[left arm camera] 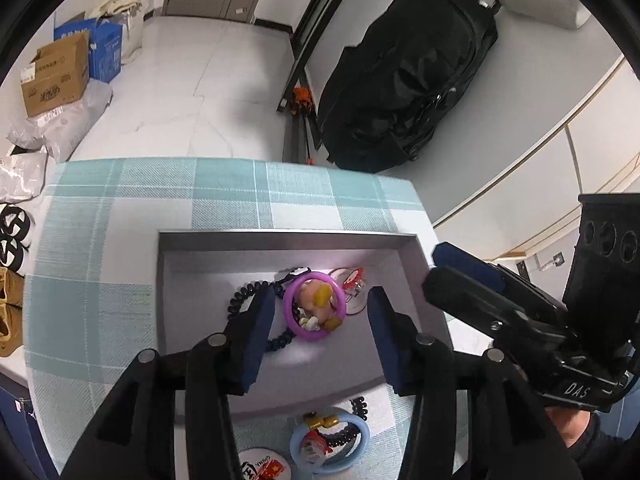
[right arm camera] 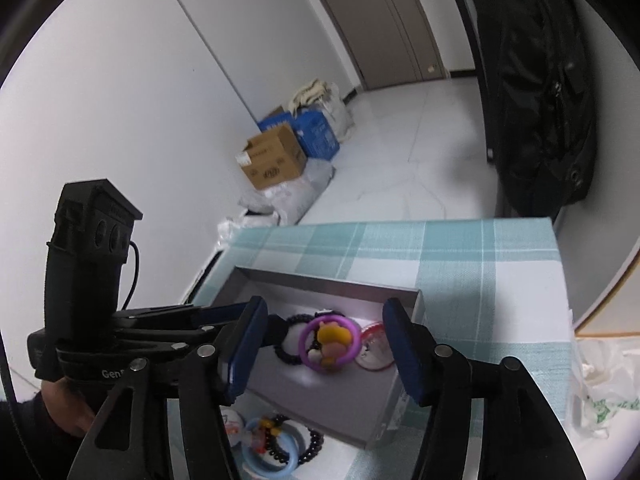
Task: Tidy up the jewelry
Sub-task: 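Carry the yellow charm and red trinket into the grey box and open both grippers, then move the right gripper to the blue ring and grasp it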
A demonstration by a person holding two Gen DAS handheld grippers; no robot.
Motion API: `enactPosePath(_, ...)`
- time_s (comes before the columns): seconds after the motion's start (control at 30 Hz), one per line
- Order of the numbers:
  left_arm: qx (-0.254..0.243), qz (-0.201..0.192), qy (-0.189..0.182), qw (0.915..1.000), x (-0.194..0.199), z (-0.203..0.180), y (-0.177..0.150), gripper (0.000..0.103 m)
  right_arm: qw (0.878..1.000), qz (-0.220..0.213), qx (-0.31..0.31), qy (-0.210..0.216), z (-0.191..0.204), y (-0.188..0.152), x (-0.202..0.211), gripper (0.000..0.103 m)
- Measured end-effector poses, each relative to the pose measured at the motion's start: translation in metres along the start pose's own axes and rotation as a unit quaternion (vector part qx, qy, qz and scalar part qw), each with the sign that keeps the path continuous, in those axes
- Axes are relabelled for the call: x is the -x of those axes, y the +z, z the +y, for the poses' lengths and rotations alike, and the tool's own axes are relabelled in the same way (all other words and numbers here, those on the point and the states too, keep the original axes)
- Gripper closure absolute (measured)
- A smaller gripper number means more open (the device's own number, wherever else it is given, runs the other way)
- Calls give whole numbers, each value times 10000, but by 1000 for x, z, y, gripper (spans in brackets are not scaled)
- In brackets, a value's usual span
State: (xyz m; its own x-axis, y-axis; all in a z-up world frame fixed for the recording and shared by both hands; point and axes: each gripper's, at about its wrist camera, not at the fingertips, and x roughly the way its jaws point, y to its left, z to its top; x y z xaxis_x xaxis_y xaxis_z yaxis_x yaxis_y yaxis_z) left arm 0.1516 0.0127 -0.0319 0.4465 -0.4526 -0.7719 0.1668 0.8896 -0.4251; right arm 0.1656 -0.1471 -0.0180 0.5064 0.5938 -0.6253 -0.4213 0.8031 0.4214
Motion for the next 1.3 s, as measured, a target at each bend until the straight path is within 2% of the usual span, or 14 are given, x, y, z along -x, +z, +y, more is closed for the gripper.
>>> enactPosePath(0.03,14,-13,18,10000,2,0,0,60,10000,-38,-8,-16,1,0,3,36)
enactPosePath(0.23,-7,-188,214,9996,18,-7,-5,60,9993,-375,31,-75,5,-4,28,35)
enactPosePath(0.33,-39,-299,346,9989,28,-11,-12,60,9986,-523,50,-62,9,-7,40,29)
enactPosePath(0.5,44,-396,608,9974,41,-7,-33,60,9985,-547,79,-39,15,-22,52,26)
enactPosePath(0.83,226,-360,1156,9924,47,5,-75,56,9988,-295,395,-62,39,-54,59,16)
enactPosePath(0.9,199,-403,1243,9912,48,8,-82,40,9990,-164,404,-98,41,-60,56,15)
enactPosePath(0.97,256,-459,1327,9898,49,13,-89,36,9989,18,446,-154,44,-68,50,13)
enactPosePath(1.1,464,-422,1303,9895,50,24,-95,36,9971,298,634,-291,52,-83,38,12)
enactPosePath(1.3,480,-549,1372,9879,61,27,-104,35,9921,672,952,-470,63,-100,19,12)
